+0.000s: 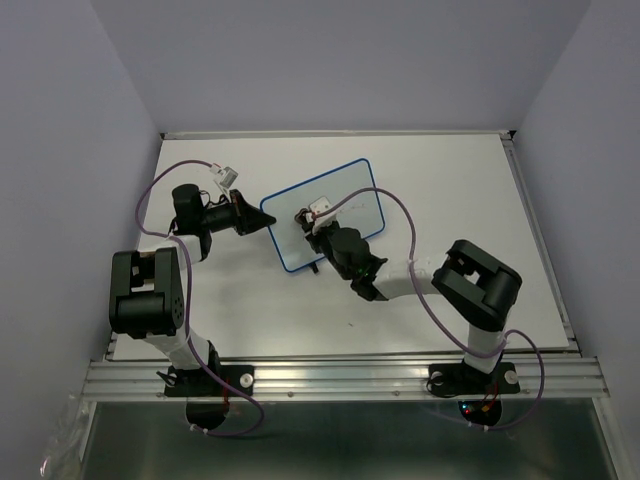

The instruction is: Erase the whiteboard

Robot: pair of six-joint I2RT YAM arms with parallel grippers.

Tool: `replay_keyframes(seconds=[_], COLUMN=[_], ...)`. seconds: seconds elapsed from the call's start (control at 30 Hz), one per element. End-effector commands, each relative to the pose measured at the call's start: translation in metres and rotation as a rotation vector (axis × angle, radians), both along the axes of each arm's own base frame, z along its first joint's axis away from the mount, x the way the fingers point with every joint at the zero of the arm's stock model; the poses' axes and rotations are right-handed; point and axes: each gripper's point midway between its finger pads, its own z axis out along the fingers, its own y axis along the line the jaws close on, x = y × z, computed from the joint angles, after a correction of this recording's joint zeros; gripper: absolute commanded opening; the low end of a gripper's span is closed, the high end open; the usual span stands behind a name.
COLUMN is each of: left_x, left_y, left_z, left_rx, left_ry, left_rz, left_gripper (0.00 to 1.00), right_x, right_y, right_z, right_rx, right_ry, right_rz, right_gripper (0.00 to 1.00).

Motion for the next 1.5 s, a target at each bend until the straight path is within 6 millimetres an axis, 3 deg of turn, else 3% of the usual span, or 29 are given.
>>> replay_keyframes(seconds=[0.0,0.17,0.3,0.63,0.83,1.0,1.17,1.27,1.3,1.37,1.4,1.47], left_x=[0.015,0.014,0.014,0.015,0.016,0.015,0.016,0.017,0.017,0.017,0.017,0.017], left_y=[0.010,0.011,0.011,0.011,0.011,0.011,0.011,0.012,0.011,0.012,0.012,0.012], left_z=[-0.019,-0.020,-0.020,-0.019,-0.020,-0.020,-0.020,-0.020,-0.020,-0.019,-0.019,-0.020], left_rx=[0.099,0.101,0.101,0.101,0.102,0.102,0.102,0.102,0.102,0.103,0.103,0.103], left_ry=[-0.051,-0.049,-0.050,-0.050,-0.048,-0.045,-0.044,-0.042,-0.043,-0.045,-0.045,-0.044], left_rz=[0.098,0.103,0.104,0.108,0.109,0.112,0.115,0.119,0.117,0.120,0.120,0.121], left_gripper=[0.00,0.00,0.00,0.00,0.00,0.00,0.00,0.00,0.00,0.00,0.00,0.00], right_x=[-0.025,-0.056,-0.067,-0.076,-0.091,-0.092,-0.095,-0.092,-0.088,-0.089,-0.090,-0.096], right_y=[0.036,0.059,0.061,0.064,0.074,0.074,0.074,0.069,0.068,0.065,0.064,0.063], right_z=[-0.016,-0.045,-0.067,-0.074,-0.092,-0.091,-0.081,-0.058,-0.039,-0.027,-0.008,0.008], right_rx=[-0.073,-0.139,-0.194,-0.266,-0.301,-0.323,-0.285,-0.229,-0.189,-0.158,-0.115,-0.075], right_ry=[0.013,0.048,0.083,0.091,0.138,0.138,0.145,0.117,0.090,0.080,0.056,0.045], right_rz=[0.125,0.240,0.265,0.336,0.445,0.459,0.460,0.423,0.392,0.387,0.390,0.408], right_gripper=[0.01,0.01,0.01,0.01,0.01,0.01,0.01,0.01,0.01,0.01,0.01,0.01])
